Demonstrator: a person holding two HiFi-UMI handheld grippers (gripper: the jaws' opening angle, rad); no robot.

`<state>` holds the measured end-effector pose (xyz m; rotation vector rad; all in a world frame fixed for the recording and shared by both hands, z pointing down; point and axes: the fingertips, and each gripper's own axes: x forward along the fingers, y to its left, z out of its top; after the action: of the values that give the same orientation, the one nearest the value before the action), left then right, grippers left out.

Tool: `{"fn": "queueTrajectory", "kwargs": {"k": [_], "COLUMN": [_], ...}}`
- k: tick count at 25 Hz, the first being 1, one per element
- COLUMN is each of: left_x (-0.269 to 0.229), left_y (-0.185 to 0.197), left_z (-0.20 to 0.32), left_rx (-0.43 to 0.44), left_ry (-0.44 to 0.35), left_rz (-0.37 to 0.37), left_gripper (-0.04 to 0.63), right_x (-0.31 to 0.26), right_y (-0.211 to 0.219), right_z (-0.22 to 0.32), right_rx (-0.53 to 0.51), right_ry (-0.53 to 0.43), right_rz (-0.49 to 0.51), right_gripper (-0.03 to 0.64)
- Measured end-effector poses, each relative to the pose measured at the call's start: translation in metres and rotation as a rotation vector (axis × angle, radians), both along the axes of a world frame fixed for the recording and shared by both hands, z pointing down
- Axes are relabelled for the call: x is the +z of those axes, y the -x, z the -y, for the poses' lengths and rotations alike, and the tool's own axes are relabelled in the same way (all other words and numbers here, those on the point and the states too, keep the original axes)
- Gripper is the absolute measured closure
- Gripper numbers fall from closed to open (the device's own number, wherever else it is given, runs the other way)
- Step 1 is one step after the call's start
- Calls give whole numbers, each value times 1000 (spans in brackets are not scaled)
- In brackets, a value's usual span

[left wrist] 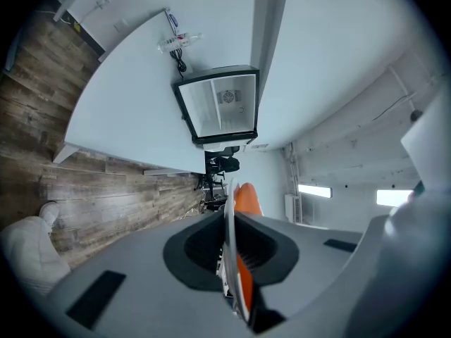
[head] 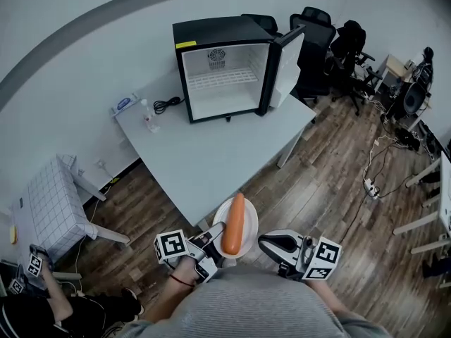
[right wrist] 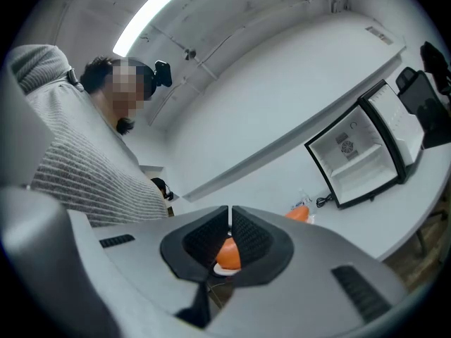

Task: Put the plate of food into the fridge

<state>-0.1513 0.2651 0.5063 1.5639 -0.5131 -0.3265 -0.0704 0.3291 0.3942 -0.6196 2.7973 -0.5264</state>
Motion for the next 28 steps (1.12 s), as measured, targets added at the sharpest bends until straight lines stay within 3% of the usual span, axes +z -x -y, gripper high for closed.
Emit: {"fn": "queueTrajectory", "kwargs": {"k": [14, 28], "left_x": [16, 21], "left_y": [-9, -45], "left_z": [73, 205], "left_rx": [-8, -117], "left_ry": [35, 67], "left_rz": [-10, 8], "left_gripper": [561, 561], "right_x": [14, 10], "right_y": [-15, -65], "right_z": [75, 227], "right_rx": [-4, -111], "right_ry": [31, 36], "right_rz": [-14, -1], "right_gripper": [601, 601]}}
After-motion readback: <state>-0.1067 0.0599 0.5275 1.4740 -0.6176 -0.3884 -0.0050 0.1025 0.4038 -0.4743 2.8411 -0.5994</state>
